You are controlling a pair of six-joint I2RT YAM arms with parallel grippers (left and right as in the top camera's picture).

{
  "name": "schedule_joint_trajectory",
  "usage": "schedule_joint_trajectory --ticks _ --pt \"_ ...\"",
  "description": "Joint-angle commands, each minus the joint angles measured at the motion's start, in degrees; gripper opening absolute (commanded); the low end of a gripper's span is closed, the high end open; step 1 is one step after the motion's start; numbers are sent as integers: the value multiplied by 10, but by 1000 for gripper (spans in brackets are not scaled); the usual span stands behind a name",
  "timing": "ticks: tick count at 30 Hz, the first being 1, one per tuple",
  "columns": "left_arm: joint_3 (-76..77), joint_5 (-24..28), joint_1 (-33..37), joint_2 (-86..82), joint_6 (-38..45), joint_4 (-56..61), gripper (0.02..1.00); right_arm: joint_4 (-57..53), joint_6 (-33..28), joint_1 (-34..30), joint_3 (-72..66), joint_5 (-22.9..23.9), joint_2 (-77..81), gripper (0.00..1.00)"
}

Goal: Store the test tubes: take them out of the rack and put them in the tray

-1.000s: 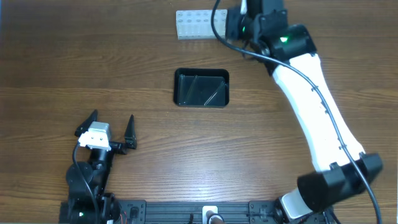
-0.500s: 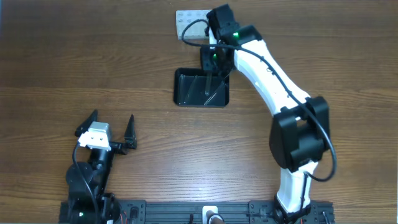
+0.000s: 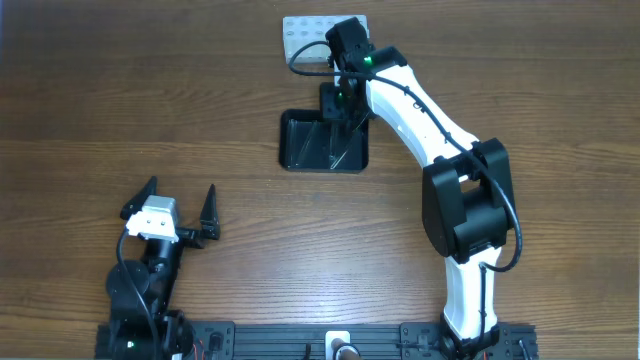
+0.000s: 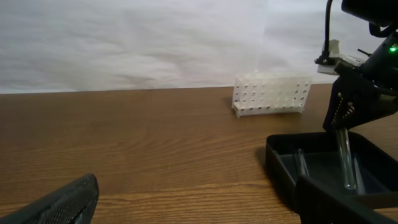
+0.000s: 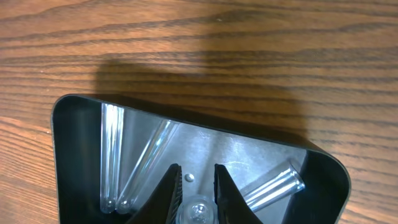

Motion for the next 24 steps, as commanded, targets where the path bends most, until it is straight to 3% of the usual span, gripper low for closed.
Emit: schedule_joint_trajectory --ticks 1,13,22,24 --pt "-3 9 3 -5 8 0 1000 -4 14 6 -1 22 10 31" --pt "-3 9 3 -5 8 0 1000 3 18 10 -1 21 32 88" --pt "-3 9 3 -5 8 0 1000 7 18 14 -1 19 32 207" --pt "-3 9 3 -5 8 0 1000 7 17 15 -1 17 32 288"
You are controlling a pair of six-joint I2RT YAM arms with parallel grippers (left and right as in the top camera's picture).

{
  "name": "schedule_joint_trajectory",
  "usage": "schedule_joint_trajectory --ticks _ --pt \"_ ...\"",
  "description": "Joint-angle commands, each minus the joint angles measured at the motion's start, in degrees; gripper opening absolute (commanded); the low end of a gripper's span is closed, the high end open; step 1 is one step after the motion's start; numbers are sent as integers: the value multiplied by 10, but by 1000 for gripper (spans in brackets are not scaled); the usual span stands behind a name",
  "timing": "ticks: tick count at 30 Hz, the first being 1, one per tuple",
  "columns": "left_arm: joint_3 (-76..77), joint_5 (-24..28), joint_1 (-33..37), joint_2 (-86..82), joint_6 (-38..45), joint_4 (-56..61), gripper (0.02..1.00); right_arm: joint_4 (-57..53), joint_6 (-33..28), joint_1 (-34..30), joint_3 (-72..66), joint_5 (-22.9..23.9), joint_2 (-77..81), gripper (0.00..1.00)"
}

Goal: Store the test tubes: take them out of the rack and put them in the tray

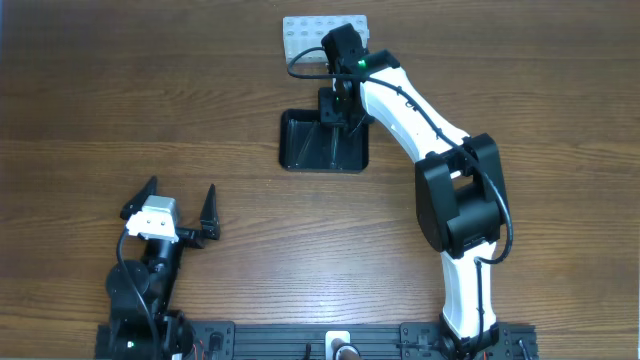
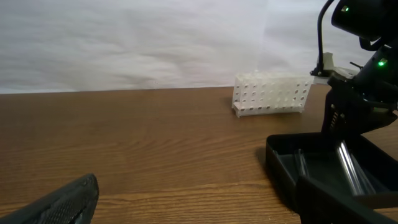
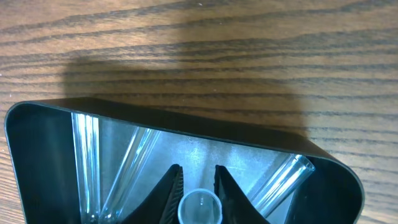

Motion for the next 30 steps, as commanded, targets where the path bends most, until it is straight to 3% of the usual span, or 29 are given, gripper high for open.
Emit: schedule_joint_trajectory --ticks 1,13,17,21,26,30 --pt "-3 9 3 -5 8 0 1000 3 3 9 -1 5 9 305" --pt "-3 9 3 -5 8 0 1000 15 -29 12 -1 8 -57 356" --pt "-3 9 3 -5 8 0 1000 31 -92 -7 -1 35 -131 483" --pt "-3 9 3 -5 8 0 1000 57 -145 -48 -21 36 -199 720" --pt "-3 9 3 -5 8 0 1000 162 -158 -114 -124 36 -320 969" --pt "-3 9 3 -5 8 0 1000 245 -165 -176 -247 36 -433 993"
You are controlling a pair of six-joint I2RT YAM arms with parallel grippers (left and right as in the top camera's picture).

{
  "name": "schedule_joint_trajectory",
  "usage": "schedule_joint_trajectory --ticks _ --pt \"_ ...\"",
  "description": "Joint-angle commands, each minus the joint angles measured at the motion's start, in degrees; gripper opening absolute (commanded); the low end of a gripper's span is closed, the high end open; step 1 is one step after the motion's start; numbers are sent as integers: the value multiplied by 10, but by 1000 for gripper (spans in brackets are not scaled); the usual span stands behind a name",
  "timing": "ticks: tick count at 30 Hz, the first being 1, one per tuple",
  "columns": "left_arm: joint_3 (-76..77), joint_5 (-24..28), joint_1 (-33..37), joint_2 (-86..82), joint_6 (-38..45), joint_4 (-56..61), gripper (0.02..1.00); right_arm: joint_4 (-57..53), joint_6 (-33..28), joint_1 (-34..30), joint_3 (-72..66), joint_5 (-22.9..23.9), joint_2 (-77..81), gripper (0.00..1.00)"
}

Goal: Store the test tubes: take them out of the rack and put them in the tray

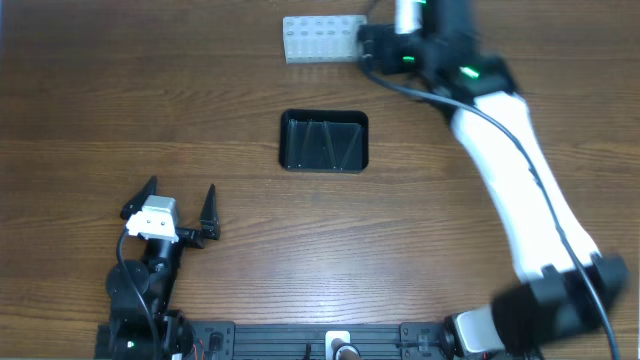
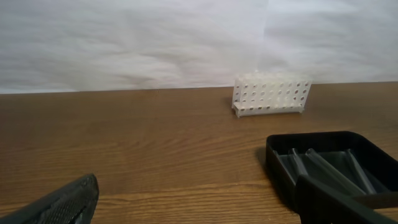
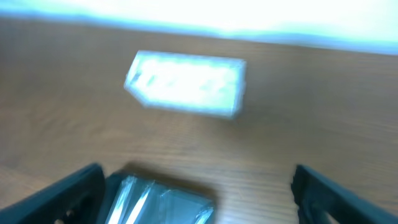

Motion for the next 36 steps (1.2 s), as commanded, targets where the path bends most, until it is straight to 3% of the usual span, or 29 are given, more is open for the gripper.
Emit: schedule_joint_trajectory --ticks 1,6,11,16,31,36 --pt "-3 9 3 -5 8 0 1000 71 -36 -68 -148 8 -131 991" --pt "-3 9 3 -5 8 0 1000 175 -97 -110 -315 26 -271 993" --pt "-3 9 3 -5 8 0 1000 292 -108 -94 -496 100 -421 991" --pt "-3 9 3 -5 8 0 1000 355 -108 -66 -625 113 -541 991" --pt "-3 9 3 -5 8 0 998 362 -108 -66 -861 125 -830 991" --pt "-3 9 3 -5 8 0 998 295 -108 -72 -871 130 -921 993"
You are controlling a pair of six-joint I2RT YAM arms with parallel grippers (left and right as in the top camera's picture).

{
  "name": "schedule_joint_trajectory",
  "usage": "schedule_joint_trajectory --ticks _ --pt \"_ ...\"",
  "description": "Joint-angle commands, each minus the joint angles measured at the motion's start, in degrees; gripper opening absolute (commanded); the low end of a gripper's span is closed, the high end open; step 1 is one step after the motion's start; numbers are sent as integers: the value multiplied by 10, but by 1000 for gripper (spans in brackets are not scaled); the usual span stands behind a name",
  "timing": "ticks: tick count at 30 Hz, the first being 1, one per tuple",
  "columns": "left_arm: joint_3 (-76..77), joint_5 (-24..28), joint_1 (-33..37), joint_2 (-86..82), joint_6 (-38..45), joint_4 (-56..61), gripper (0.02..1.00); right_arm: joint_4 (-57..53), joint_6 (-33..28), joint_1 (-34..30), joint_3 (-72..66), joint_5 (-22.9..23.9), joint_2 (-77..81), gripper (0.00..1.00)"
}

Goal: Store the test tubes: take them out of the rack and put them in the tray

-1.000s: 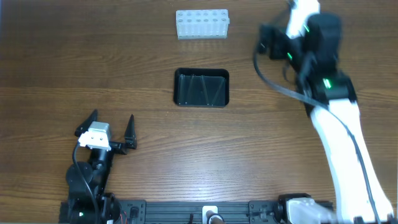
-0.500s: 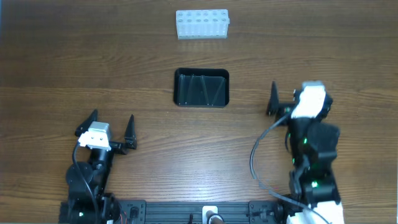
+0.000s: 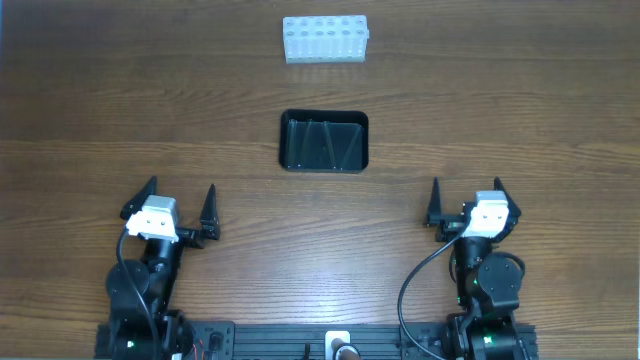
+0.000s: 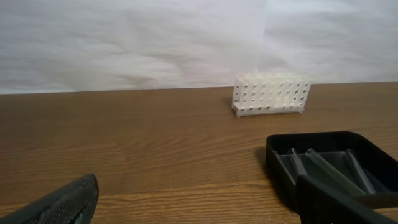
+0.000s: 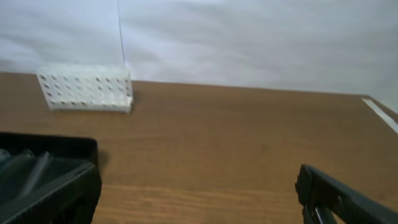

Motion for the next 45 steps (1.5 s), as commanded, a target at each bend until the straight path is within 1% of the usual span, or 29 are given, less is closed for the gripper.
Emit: schedule_joint_trajectory --ticks 1,7,45 --pt "-3 9 3 -5 8 0 1000 -25 -3 -7 -4 19 -60 991" --pt "-3 9 3 -5 8 0 1000 -46 -3 -7 -4 57 -61 991" --pt "-3 9 3 -5 8 0 1000 -46 -3 -13 -4 56 -61 993"
